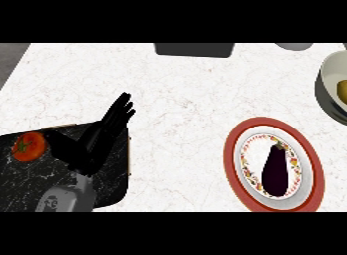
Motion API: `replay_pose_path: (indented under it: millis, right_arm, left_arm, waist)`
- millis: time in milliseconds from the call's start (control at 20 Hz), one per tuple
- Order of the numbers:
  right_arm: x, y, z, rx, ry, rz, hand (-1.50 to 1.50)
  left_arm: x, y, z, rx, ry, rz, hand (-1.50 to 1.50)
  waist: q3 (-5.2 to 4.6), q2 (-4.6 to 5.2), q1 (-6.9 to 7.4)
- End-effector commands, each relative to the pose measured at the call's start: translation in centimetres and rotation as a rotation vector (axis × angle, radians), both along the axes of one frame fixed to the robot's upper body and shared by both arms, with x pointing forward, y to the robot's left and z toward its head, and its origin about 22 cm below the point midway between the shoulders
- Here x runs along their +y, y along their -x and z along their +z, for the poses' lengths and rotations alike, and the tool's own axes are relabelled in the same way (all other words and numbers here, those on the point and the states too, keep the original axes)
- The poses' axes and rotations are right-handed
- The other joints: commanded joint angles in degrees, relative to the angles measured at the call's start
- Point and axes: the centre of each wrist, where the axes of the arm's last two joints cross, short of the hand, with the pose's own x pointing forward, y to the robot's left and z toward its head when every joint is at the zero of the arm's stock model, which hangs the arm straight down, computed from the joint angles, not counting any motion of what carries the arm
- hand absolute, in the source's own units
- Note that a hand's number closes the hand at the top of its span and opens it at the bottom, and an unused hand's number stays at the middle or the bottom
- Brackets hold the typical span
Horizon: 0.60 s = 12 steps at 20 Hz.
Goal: Pick the lemon from the plate and place it in the bowl
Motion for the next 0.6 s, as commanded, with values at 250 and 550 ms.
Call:
replay_pose_path:
  millis: [250, 550]
  right_arm:
    - [1.5, -0.8, 1.9, -0.661, -0.142, 0.063, -1.50]
    - [2.0, 1.1, -0.8, -0.863, -0.195, 0.239, -1.50]
  left_arm:
    - [1.3, -0.1, -0.3, 0.026, -0.009, 0.044, 0.00]
    - [1.7, 1.3, -1.3, 0.037, -0.011, 0.071, 0.00]
  waist:
    - [-0.10, -1.31, -2.75]
    - [-0.37, -2.47, -5.30]
